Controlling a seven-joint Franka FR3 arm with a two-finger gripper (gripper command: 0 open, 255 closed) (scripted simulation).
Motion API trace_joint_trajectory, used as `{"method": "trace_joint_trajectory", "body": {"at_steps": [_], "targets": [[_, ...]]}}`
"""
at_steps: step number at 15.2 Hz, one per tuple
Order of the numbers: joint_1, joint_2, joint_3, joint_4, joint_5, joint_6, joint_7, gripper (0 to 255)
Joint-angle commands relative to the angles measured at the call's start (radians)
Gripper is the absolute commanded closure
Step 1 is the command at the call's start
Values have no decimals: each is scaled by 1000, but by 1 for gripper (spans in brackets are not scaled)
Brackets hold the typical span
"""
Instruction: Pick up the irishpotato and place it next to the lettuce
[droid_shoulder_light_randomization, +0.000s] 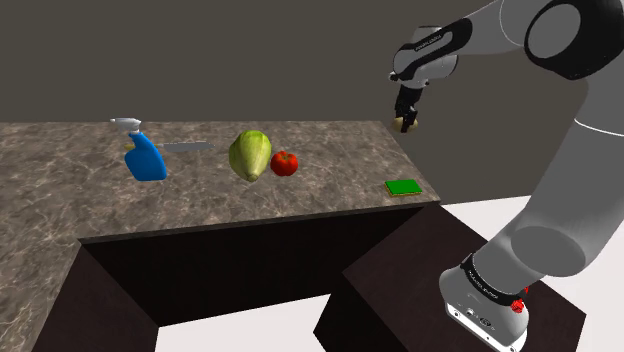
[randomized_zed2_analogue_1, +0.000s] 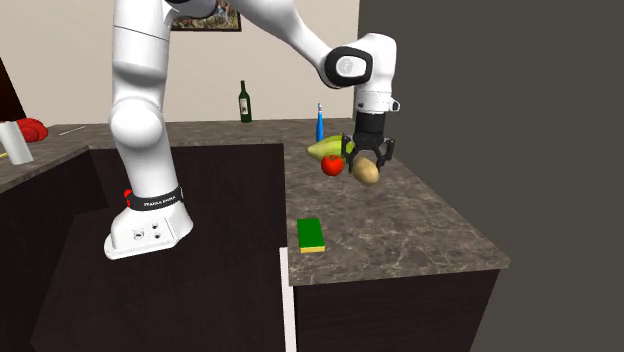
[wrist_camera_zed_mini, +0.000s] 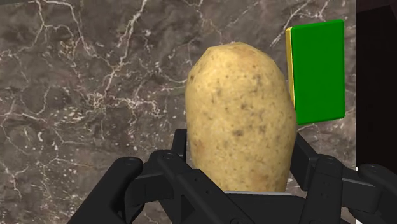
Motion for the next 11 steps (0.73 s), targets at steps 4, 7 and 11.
{"method": "trace_joint_trajectory", "body": {"at_steps": [4,7,11], "targets": [[8,-40,-6,24,-20,-61,12,255],[27,-64,0,16,-32,-77,40,255],[89,-112,32,-38,-54,-71,143,255]]}}
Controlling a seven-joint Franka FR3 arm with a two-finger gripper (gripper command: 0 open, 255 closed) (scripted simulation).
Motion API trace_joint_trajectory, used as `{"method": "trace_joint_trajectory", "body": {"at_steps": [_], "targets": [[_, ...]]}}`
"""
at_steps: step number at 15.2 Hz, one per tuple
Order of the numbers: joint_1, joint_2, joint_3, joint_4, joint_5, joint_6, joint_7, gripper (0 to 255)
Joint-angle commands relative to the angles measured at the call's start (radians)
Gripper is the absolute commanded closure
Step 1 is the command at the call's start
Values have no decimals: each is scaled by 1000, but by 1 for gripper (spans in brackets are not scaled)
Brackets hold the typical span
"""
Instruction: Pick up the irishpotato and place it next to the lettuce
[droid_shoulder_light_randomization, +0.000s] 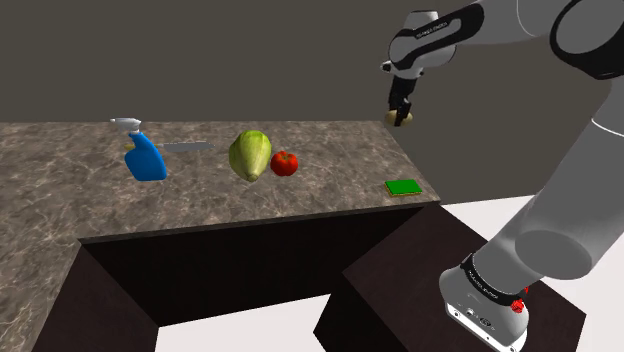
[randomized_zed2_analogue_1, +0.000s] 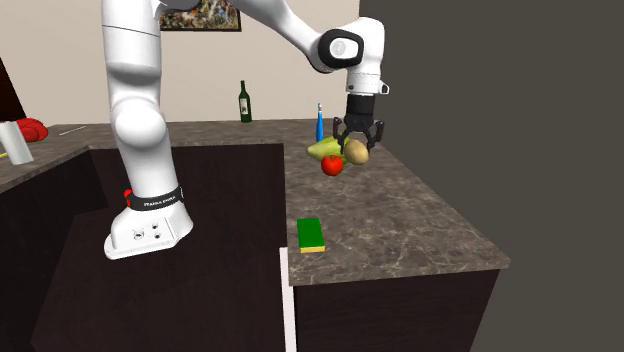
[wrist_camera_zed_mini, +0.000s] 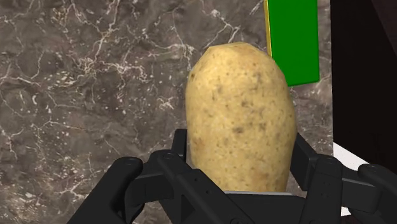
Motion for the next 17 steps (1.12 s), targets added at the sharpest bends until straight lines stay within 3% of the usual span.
{"method": "trace_joint_trajectory", "body": {"at_steps": [1,9,17], "targets": [[31,-26,17,-37,-11,10,54,255],[142,-68,98,-81,-21,4,250,255],[245,-51,183,-52,-4,-16,429,255]]}}
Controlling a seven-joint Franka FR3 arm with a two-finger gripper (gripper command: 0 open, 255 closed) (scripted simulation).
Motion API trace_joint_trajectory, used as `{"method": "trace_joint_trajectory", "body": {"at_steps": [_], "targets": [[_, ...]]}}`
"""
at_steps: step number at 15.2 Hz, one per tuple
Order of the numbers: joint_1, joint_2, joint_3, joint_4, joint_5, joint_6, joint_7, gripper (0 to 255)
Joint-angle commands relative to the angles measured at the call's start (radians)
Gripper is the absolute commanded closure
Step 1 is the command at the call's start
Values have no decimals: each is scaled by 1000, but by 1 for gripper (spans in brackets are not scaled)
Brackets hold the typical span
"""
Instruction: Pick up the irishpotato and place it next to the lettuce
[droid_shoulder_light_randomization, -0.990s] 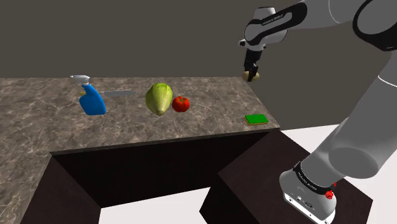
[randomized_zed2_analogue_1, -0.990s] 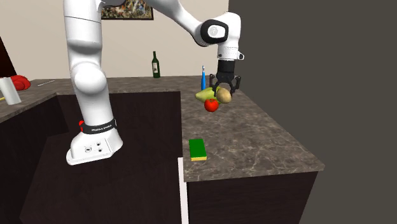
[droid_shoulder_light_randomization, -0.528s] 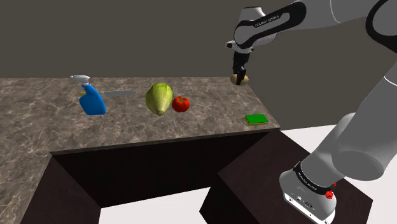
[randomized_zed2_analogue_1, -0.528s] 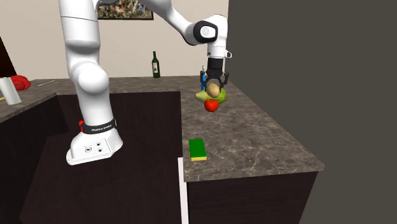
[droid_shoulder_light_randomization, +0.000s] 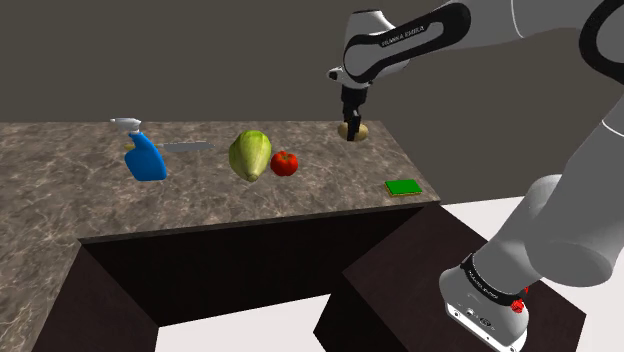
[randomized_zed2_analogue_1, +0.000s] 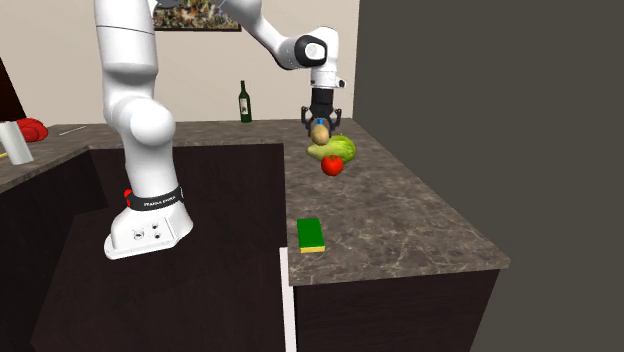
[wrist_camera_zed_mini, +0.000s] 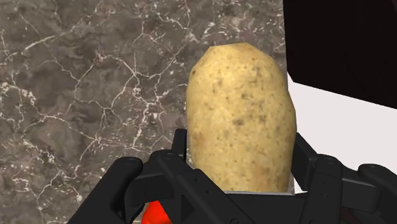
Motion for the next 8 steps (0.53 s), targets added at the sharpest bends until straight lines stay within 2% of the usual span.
{"method": "trace_joint_trajectory", "body": {"at_steps": [1,8], "targets": [[25,9,20,17,5,-10,44,255],[108,76,89,111,28,-42,186,255]]}}
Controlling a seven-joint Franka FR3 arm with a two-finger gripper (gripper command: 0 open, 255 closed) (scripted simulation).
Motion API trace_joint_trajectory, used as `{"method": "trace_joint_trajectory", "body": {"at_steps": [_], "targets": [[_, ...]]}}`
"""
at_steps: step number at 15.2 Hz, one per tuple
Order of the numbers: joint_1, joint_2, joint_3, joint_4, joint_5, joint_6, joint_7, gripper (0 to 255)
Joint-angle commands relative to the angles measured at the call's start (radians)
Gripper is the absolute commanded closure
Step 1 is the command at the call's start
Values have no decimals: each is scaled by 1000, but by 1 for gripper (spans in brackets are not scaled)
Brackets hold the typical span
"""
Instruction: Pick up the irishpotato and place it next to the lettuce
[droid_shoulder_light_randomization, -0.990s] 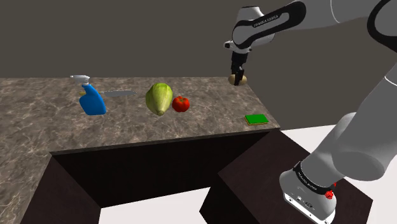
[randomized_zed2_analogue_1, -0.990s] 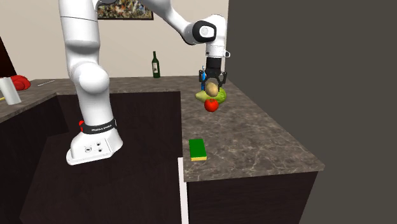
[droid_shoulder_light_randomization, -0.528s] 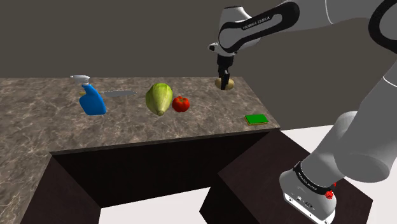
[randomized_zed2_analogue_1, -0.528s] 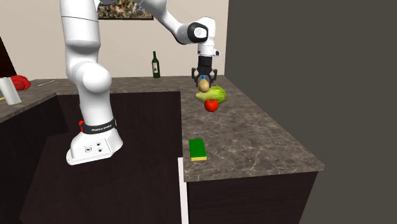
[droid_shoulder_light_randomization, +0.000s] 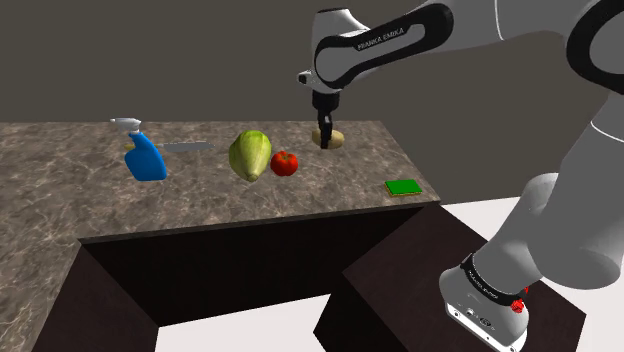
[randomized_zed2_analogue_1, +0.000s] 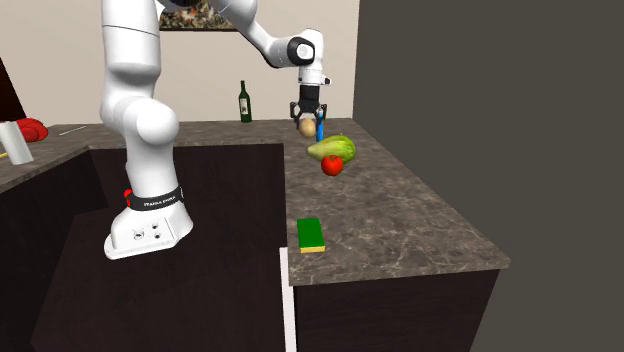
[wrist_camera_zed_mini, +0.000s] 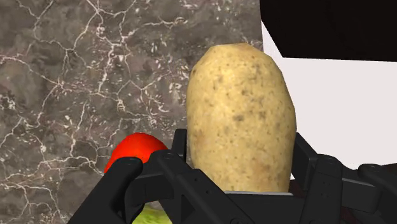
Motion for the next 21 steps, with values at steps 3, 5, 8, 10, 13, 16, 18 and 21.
{"method": "trace_joint_trajectory", "body": {"at_steps": [3,5,8,10,13,16,18,21], "targets": [[45,54,35,81,12,-28,77,255],[68,86,52,126,18,-43,114,255],[101,138,75,203,24,-68,168,255],[122,178,88,263,28,-88,203,255],[150,235,105,350,31,-118,248,255],[150,249,105,330,33,-84,247,255],[150,260,106,319,34,-62,247,255],[150,277,107,302,35,-29,246,255]]}}
